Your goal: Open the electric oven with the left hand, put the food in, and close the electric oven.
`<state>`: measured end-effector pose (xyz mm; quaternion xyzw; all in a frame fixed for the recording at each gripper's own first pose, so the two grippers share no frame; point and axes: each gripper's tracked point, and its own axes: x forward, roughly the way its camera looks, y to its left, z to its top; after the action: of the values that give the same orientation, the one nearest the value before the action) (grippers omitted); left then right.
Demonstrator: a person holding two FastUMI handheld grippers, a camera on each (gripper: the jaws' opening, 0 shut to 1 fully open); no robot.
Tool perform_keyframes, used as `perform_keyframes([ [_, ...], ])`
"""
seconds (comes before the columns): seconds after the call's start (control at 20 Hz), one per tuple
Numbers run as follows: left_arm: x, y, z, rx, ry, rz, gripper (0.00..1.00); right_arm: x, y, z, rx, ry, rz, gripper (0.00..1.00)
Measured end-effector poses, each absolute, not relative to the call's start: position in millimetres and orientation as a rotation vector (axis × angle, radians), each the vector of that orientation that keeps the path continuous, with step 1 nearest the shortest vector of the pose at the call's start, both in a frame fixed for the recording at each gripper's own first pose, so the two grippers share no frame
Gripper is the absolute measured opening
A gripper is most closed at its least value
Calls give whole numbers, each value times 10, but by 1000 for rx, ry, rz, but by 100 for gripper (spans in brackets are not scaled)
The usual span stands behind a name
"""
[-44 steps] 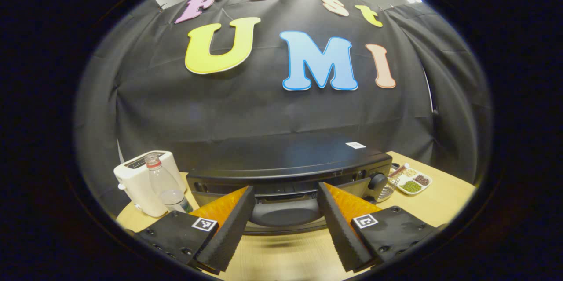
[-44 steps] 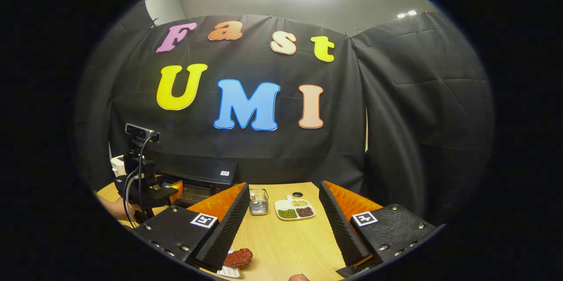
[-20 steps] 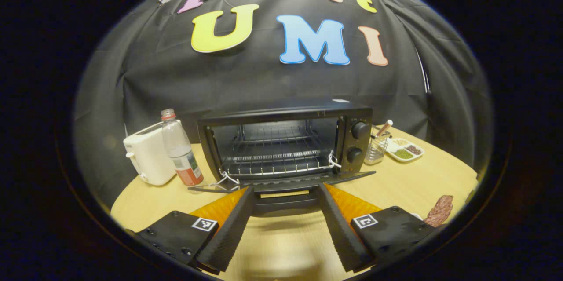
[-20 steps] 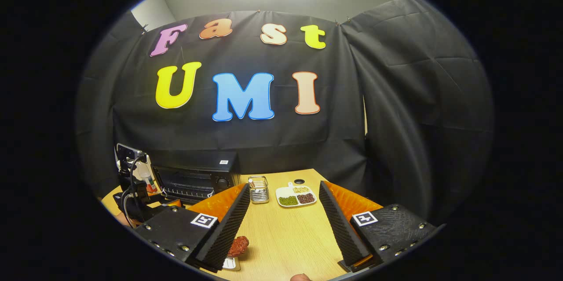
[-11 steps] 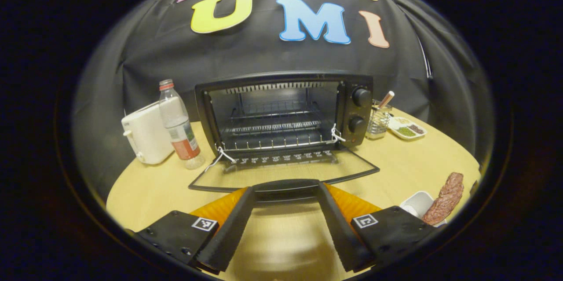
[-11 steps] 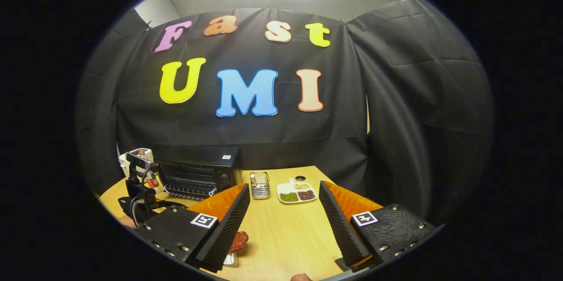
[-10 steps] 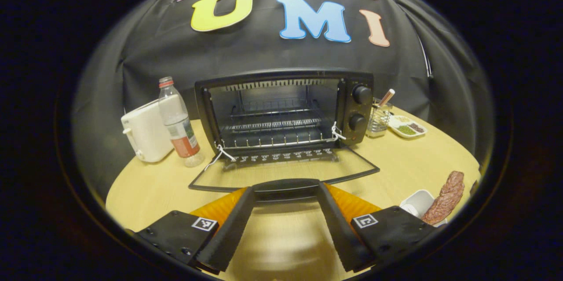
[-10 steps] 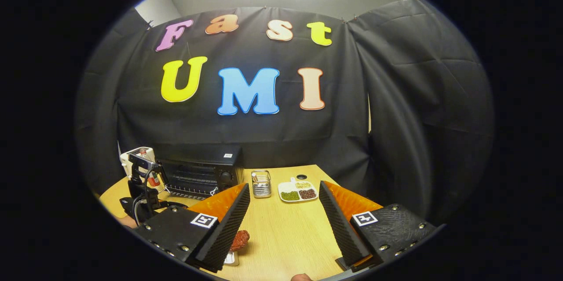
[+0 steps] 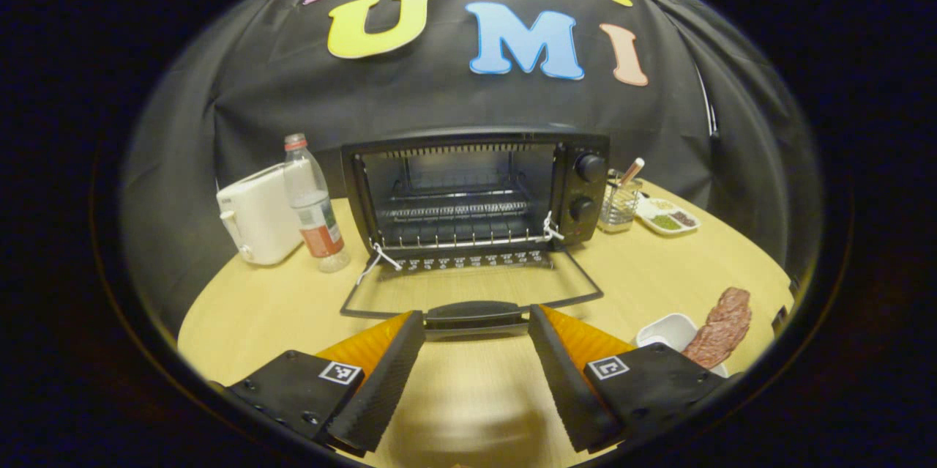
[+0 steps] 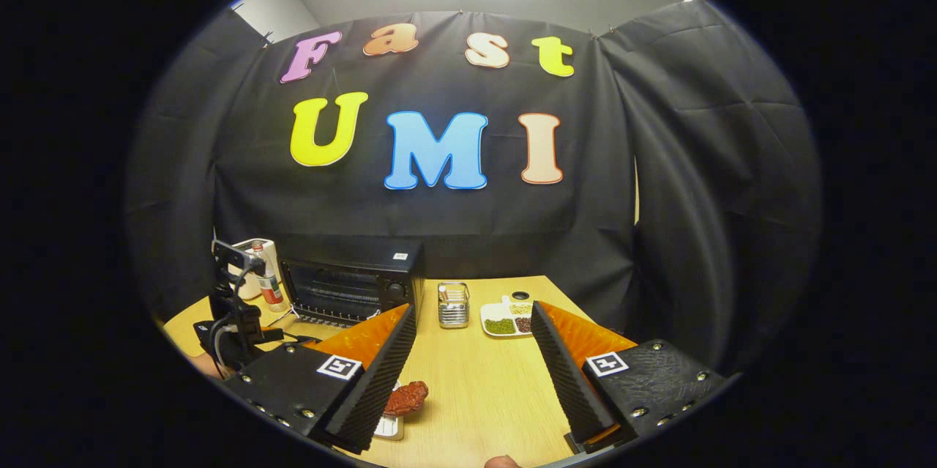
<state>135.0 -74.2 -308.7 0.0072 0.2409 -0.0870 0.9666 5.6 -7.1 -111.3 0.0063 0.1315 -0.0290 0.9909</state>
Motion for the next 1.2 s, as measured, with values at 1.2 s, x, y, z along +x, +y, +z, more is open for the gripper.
perform_keyframes([
  [1.2,324,153,-560,-13,55,43,98,296,527,-2547,379,700,193,98],
])
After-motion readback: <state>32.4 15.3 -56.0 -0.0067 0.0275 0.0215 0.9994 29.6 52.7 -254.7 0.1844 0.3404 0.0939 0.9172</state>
